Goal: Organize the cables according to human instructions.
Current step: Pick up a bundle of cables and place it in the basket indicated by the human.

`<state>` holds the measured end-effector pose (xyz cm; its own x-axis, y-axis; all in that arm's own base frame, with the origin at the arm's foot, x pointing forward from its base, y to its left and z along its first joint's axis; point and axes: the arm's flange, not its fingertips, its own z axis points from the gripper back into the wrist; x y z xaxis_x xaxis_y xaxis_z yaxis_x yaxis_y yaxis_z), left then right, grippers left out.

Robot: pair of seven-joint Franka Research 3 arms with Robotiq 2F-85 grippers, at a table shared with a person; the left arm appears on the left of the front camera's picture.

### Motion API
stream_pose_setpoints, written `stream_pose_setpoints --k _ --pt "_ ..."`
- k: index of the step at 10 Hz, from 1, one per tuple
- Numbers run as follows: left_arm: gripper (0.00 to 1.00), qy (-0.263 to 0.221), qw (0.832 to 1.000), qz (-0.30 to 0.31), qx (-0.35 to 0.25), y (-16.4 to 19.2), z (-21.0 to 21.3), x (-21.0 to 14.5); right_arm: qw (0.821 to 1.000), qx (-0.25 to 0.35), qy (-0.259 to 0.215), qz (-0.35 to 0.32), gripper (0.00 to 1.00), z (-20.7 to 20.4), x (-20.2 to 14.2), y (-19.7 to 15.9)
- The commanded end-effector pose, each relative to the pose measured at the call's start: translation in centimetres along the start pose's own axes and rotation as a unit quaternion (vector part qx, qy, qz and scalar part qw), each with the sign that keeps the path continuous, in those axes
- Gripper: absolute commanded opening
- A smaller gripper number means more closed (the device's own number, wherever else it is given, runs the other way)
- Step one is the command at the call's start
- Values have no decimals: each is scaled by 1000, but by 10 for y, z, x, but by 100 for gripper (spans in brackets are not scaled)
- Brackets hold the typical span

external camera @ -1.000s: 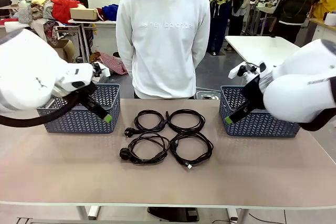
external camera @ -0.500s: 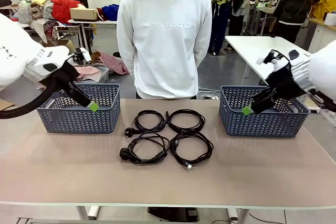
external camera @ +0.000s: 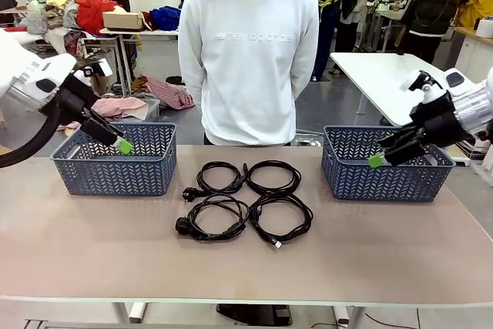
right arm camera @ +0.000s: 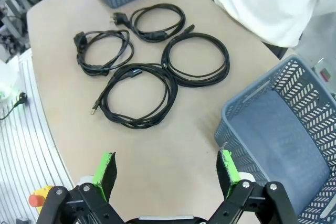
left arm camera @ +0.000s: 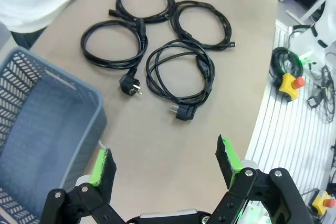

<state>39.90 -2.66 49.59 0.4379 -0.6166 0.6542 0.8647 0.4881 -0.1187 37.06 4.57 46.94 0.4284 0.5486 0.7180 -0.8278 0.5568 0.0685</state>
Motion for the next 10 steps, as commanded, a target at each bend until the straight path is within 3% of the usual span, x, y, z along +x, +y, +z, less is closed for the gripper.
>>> stream_pose_setpoints --k 1,2,3,10 --pt "100 -5 1000 -1 -7 9 -4 5 1000 11 -16 12 100 -2 -23 9" --pt "100 0 1000 0 0 0 0 0 1000 7 -16 10 100 -4 -23 10" --pt "100 0 1000 0 0 0 0 0 1000 4 -3 -1 100 1 -2 -1" --pt "100 0 1000 0 0 0 0 0 1000 4 -3 -1 100 1 -2 -1"
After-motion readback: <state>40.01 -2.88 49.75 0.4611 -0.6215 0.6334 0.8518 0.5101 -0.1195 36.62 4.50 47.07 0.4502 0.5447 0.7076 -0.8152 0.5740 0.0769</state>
